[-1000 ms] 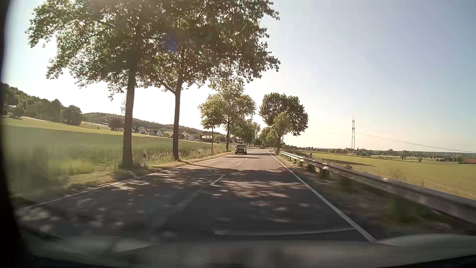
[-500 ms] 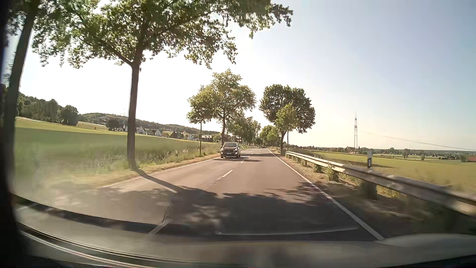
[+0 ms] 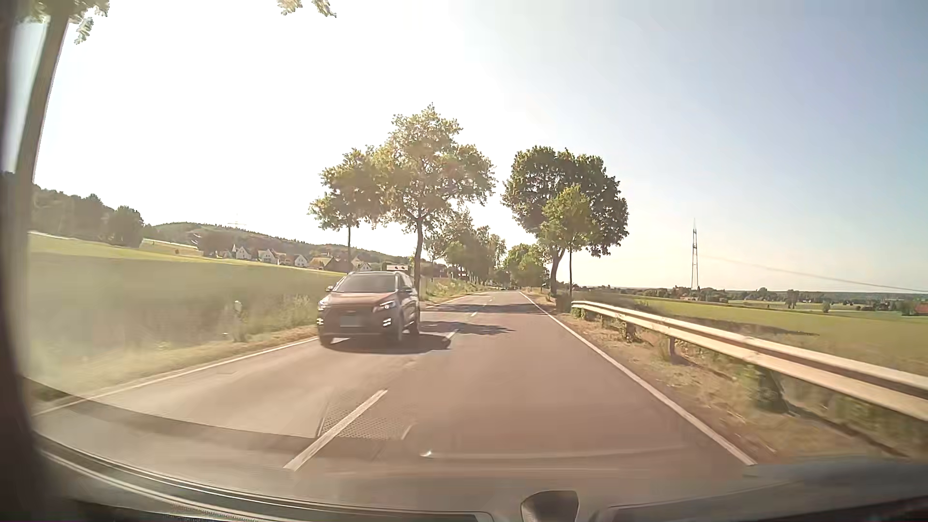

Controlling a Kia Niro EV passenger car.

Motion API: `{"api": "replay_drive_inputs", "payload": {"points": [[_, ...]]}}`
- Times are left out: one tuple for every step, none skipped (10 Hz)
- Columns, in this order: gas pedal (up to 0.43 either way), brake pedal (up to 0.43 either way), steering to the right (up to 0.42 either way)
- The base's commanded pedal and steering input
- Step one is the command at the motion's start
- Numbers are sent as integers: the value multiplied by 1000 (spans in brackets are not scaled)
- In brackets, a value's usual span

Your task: Follow the waypoints while adhering to traffic rules and regulations

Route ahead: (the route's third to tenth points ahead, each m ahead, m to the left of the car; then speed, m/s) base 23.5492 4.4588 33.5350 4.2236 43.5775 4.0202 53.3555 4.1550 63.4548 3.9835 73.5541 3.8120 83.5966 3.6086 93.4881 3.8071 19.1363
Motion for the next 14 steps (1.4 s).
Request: {"api": "replay_drive_inputs", "payload": {"points": [[189, 6, 7], [189, 6, 7], [177, 6, 7], [177, 6, 7], [177, 6, 7], [177, 6, 7], [177, 6, 7], [177, 6, 6], [177, 0, 5], [177, 6, 5], [177, 6, 4], [177, 6, 4], [177, 6, 4], [177, 6, 3]]}}
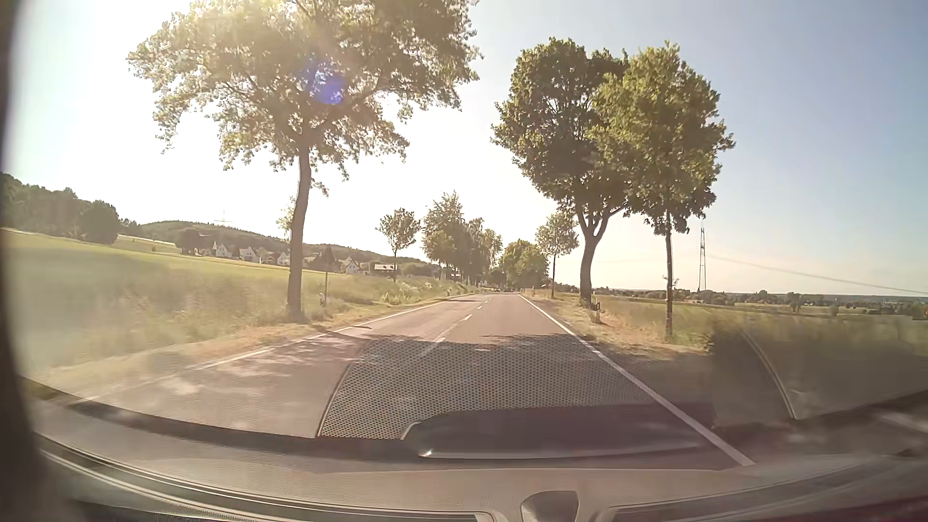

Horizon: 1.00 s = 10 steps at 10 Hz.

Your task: Follow the waypoints while adhering to traffic rules and regulations

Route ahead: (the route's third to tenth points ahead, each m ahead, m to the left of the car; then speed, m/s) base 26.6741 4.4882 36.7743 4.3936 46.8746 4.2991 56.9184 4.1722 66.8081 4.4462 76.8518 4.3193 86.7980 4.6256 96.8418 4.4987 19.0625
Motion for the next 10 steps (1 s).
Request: {"api": "replay_drive_inputs", "payload": {"points": [[177, 6, 3], [177, 6, 3], [177, 6, 3], [157, 6, 4], [150, 6, 5], [150, 6, 5], [150, 6, 5], [150, 6, 6], [150, 6, 7], [150, 6, 7]]}}
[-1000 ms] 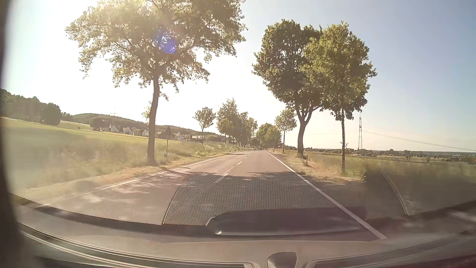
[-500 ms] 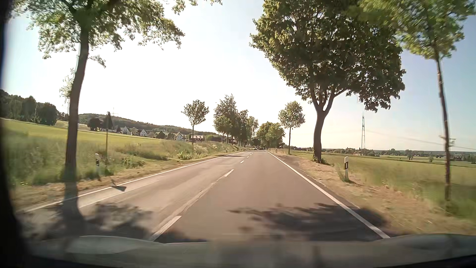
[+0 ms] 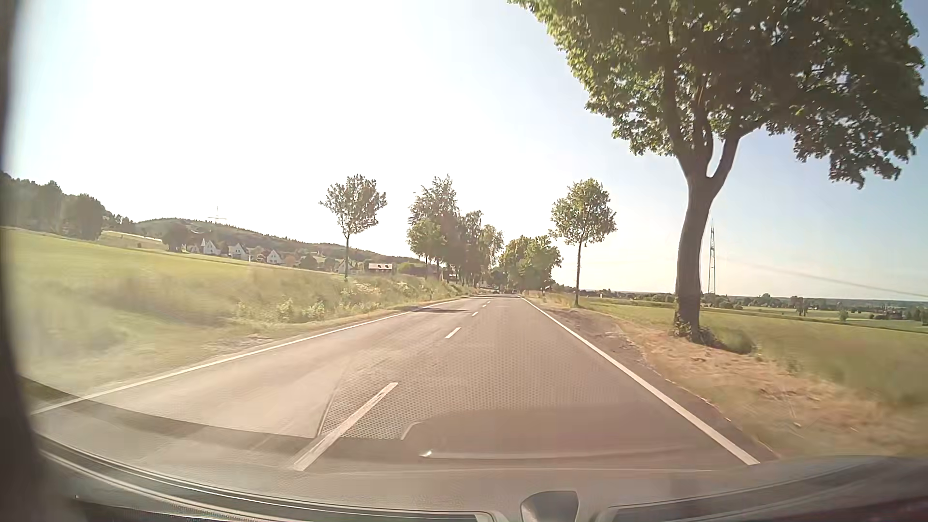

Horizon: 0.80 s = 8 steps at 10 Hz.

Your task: Follow the waypoints while adhering to traffic rules and regulations

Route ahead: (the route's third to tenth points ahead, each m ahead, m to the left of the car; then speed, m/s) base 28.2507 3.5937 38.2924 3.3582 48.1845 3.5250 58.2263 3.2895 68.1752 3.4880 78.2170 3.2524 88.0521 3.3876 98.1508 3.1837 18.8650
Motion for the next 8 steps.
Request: {"api": "replay_drive_inputs", "payload": {"points": [[150, 6, 7], [150, 6, 7], [150, 6, 7], [150, 6, 6], [157, 6, 5], [157, 6, 5], [157, 6, 4], [157, 6, 4]]}}
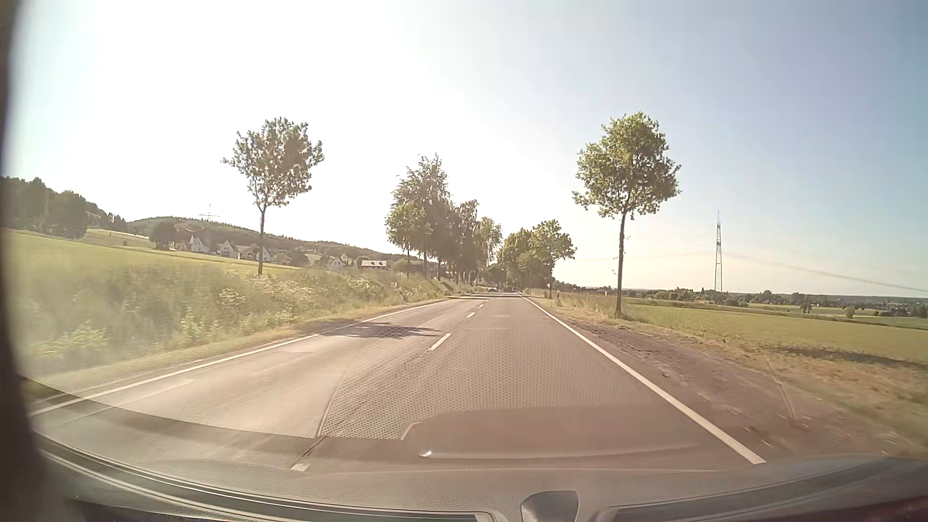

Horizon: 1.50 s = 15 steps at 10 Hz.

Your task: Follow the waypoints while adhering to traffic rules and regulations

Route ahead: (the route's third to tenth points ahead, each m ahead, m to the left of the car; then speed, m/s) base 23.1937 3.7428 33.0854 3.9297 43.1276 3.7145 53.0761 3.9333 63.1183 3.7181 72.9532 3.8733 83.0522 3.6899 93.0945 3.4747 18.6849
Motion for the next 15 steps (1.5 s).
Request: {"api": "replay_drive_inputs", "payload": {"points": [[157, 6, 3], [169, 6, 4], [169, 6, 4], [169, 6, 4], [169, 6, 5], [169, 6, 7], [169, 6, 8], [169, 6, 9], [169, 6, 8], [177, 6, 9], [177, 6, 9], [177, 6, 8], [177, 12, 8], [177, 6, 7], [177, 6, 7]]}}
